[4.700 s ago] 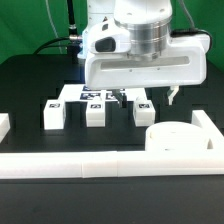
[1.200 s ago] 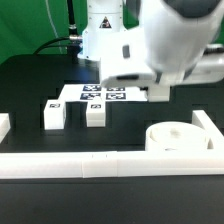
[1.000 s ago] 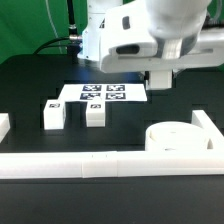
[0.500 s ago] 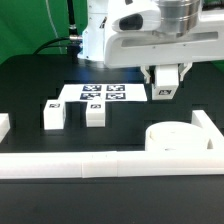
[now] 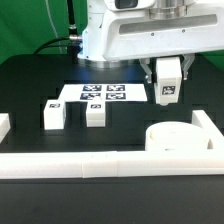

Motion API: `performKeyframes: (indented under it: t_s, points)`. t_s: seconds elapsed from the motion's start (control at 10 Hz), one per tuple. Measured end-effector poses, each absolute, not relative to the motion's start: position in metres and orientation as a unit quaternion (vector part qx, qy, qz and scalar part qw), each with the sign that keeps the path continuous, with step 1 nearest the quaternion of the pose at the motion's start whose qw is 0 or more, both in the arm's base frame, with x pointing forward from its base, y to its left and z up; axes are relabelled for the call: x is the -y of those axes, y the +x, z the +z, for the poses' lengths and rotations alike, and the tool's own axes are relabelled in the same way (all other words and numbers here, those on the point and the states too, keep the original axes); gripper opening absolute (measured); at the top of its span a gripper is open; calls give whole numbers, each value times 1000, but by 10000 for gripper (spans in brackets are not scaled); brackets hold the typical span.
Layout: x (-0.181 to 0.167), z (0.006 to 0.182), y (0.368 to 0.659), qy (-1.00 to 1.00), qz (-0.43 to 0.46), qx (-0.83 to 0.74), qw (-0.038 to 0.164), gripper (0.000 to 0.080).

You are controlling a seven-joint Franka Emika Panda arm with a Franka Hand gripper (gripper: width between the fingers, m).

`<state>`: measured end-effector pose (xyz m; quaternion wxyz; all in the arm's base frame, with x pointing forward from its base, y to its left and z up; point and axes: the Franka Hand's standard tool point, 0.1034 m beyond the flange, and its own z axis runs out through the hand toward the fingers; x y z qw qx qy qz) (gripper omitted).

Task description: Assemble stool

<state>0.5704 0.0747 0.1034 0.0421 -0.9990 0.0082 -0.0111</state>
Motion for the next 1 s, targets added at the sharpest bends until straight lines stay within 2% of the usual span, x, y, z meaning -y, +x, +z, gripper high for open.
performKeyframes:
  t_s: [0.2, 0.4, 0.7, 1.0]
  points:
    - [-76, 103, 579, -997, -69, -6, 44, 334]
    - [-77, 114, 601, -987, -153, 4, 45, 334]
    - [-77, 107, 595, -985, -168, 11, 44, 334]
    - [-73, 93, 617, -980, -184, 58, 36, 334]
